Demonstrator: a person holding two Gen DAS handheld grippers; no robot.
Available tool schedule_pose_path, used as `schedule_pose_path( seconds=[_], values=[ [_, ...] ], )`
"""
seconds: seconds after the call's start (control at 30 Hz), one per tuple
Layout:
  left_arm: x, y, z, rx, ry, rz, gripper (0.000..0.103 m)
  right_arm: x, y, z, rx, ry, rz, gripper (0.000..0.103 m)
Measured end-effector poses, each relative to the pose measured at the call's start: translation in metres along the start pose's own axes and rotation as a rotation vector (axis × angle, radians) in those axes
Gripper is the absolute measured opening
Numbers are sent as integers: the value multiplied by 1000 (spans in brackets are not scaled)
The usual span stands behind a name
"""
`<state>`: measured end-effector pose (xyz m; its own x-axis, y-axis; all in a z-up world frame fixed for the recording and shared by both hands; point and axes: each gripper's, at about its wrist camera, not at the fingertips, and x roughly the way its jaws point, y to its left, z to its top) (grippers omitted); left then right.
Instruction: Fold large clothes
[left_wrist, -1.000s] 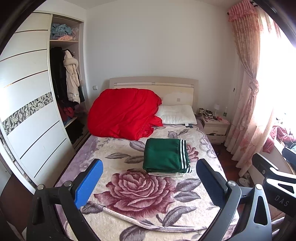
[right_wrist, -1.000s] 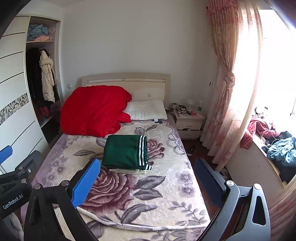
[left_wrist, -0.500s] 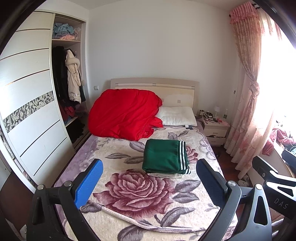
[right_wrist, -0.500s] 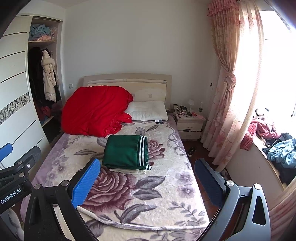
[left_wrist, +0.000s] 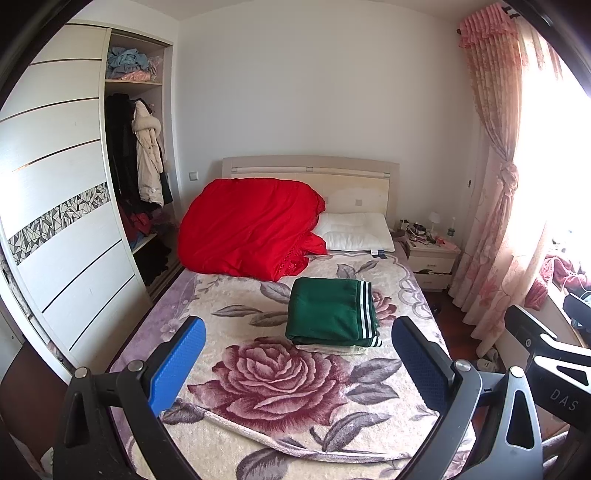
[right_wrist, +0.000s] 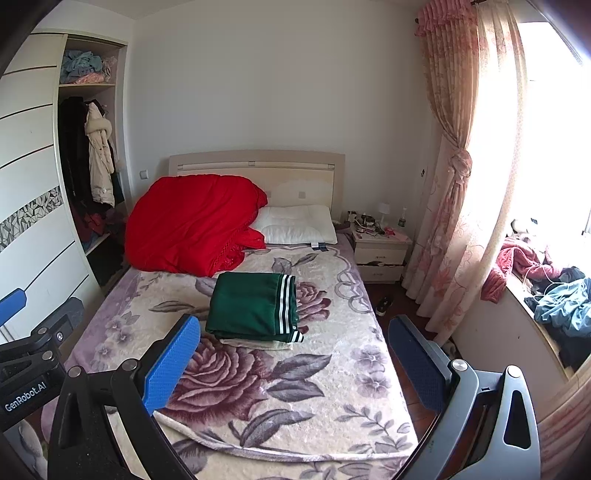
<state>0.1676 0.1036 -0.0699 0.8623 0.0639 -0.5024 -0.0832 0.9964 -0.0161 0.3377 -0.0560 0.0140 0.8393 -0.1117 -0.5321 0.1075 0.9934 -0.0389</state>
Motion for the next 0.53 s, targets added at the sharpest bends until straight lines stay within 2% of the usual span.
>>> schedule_pose_path(
  seconds=[0.53],
  values=[
    [-9,0,-1,3,-20,9,103,4,1,5,-2,-7,11,103]
  ],
)
